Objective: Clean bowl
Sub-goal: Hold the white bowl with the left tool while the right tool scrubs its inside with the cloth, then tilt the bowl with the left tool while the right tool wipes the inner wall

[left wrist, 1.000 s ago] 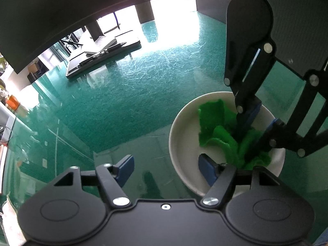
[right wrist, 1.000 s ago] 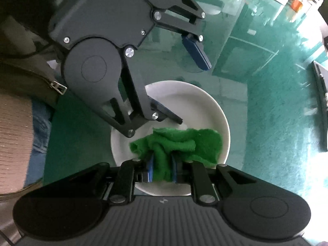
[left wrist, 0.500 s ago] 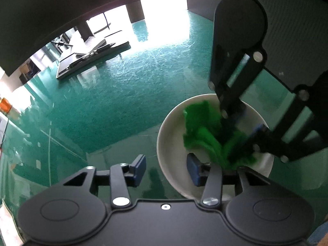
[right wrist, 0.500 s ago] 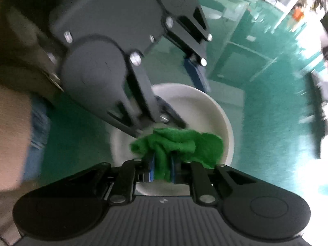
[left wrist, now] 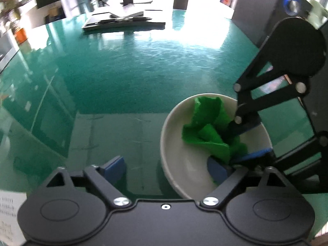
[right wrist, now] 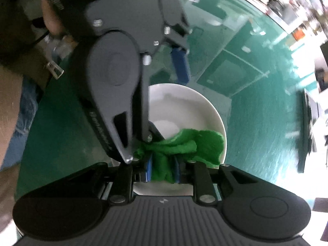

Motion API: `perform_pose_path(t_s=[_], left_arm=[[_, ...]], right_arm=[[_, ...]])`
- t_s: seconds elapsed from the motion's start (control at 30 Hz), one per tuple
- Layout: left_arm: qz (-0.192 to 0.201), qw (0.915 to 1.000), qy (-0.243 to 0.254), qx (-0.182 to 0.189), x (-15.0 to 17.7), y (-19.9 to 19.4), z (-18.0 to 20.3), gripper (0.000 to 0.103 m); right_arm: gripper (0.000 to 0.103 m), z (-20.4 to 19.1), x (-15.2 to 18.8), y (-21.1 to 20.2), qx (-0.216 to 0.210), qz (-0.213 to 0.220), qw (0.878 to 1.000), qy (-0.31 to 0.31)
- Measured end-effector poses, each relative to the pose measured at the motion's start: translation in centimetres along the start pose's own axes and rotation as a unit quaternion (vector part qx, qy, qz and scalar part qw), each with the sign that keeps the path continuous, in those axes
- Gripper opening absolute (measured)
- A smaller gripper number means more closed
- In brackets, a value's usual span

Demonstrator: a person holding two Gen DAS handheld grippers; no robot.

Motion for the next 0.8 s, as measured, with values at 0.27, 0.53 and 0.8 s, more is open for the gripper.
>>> perform_pose_path(t_s=[0.27, 0.53, 0.8], left_arm=[[0.003, 0.9929, -0.102, 0.062, -0.5, -0.5, -2.1, 0.103], [0.000, 0.9749, -0.188, 0.119, -1.0, -0.7, -3.2, 0.103], [-0.025, 0.9943, -0.087, -0.055, -0.5, -0.3, -1.7, 0.103]], right_arm=[[0.030, 1.3, -0.4, 0.3, -0.024, -0.018, 0.999, 0.040], [0.040, 0.9, -0.8, 0.4, -0.022, -0.029, 0.999, 0.010], [0.044, 1.3, -0.6, 0.5, -0.026, -0.012, 0.999, 0.022]])
Point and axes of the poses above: each gripper's, at about its wrist camera, not at the fingertips, and y roughly the way its jaws point, z to its right, x to its underside, the point moved 5 cm from there along y, roughly the way its jaws point, and after that the axes turned 13 degrees about -y, right-handed, at the moved point
